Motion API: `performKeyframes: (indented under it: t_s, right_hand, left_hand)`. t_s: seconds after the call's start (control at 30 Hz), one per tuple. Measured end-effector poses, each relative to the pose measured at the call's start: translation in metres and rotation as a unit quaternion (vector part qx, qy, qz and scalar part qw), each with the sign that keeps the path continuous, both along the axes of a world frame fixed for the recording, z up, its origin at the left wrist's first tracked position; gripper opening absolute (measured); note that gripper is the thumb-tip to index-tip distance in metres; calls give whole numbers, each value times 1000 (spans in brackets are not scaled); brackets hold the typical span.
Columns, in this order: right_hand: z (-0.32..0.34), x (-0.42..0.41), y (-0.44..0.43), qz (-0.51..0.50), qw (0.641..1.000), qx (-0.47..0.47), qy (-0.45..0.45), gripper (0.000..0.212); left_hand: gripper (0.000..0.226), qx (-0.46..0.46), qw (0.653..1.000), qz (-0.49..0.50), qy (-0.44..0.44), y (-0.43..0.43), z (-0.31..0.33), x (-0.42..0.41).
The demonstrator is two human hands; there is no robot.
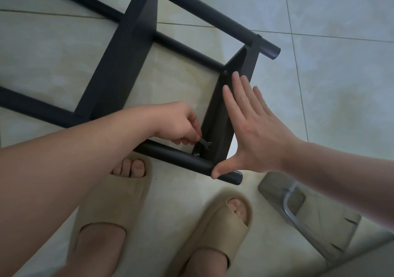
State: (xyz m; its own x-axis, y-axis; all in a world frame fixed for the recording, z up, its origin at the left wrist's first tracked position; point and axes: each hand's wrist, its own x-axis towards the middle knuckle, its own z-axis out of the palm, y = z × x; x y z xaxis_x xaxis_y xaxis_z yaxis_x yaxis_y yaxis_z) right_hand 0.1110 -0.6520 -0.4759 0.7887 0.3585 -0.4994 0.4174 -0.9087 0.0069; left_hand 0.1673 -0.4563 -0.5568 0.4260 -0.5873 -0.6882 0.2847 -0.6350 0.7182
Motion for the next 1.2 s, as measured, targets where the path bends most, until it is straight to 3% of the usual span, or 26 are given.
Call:
performKeyframes:
  t_s: [0.7, 0.93, 1.1, 1.2]
  right_hand:
    - [-2, -21, 8, -78, 992, 74, 60, 158]
    - [-5, -22, 8, -81, 991, 84, 61, 158]
    - [-5, -21, 8, -85, 991, 89, 57, 158]
    - [-5, -22, 8, -87, 990, 95, 59, 159]
  left_hand:
    - [13, -62, 995, -10, 80, 2, 19, -3]
    - [24, -86, 985, 37, 142, -1, 18, -2]
    - [5, -88, 973, 70, 203, -9, 19, -6]
    - [3, -85, 974, 93, 186, -11, 20, -9]
